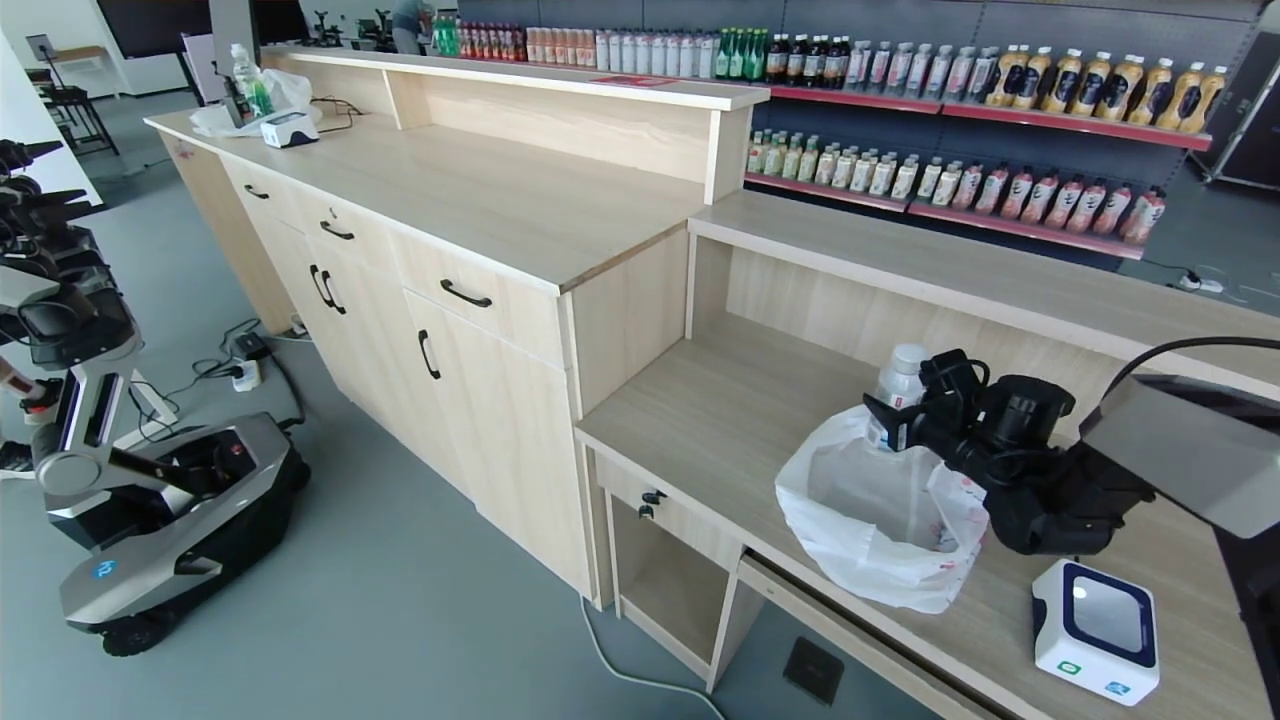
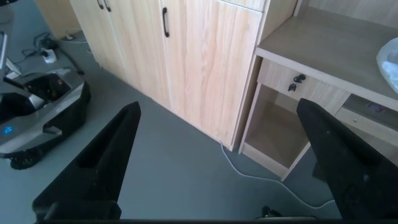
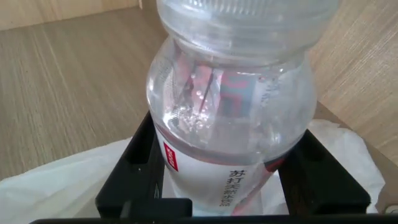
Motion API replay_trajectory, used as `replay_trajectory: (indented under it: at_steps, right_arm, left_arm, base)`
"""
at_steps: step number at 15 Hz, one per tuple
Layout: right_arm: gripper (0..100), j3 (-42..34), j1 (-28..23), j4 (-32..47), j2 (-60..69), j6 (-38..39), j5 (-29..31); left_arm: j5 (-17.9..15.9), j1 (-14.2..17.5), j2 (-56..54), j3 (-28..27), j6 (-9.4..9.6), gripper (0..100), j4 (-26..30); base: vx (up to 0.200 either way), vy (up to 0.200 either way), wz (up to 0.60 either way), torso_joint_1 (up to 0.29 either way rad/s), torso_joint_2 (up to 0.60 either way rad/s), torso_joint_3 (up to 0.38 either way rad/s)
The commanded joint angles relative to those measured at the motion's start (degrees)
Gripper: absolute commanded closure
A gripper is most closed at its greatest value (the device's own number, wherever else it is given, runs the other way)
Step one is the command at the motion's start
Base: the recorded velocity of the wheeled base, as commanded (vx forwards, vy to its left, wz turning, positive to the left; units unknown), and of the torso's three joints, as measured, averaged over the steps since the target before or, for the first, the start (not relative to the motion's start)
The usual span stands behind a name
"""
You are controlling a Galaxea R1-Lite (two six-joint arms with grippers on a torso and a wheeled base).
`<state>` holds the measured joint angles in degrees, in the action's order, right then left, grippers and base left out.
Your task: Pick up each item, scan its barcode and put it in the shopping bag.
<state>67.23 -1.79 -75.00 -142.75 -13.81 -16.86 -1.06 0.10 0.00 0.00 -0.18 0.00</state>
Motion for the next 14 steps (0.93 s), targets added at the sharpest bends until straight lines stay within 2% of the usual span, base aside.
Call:
replay_trajectory:
  at_steps: [1,3,12,13,14]
  right_arm:
    - [100,5.7,-0.1,2.5,-5.0,0.1,0.0]
    - [100,8.4,-0.1,3.9,-6.6,0.2,0.0]
    - [100,7.8,-0.7,3.5,-7.9,0.2,0.0]
    - [0,7.4,-0.9,3.5,-7.5,0.2,0.0]
    - [0,6.9,-1.2,3.6,-6.7,0.3,0.1]
  left_arm:
    - [0.0,0.0,0.1,0.0,0.01,0,0.0]
    - [0.0,0.0,0.0,0.0,0.01,0,0.0]
    - [0.0,0.0,0.1,0.0,0.01,0,0.0]
    - [0.0,0.0,0.1,0.0,-0.08,0,0.0]
    - [0.0,0.0,0.1,0.0,0.01,0,0.0]
  base:
    - [0.000,0.000,0.00,0.000,0.00,0.000]
    - [0.000,0.000,0.00,0.000,0.00,0.000]
    - [0.000,0.000,0.00,0.000,0.00,0.000]
    - [0.000,0.000,0.00,0.000,0.00,0.000]
    - [0.000,0.000,0.00,0.000,0.00,0.000]
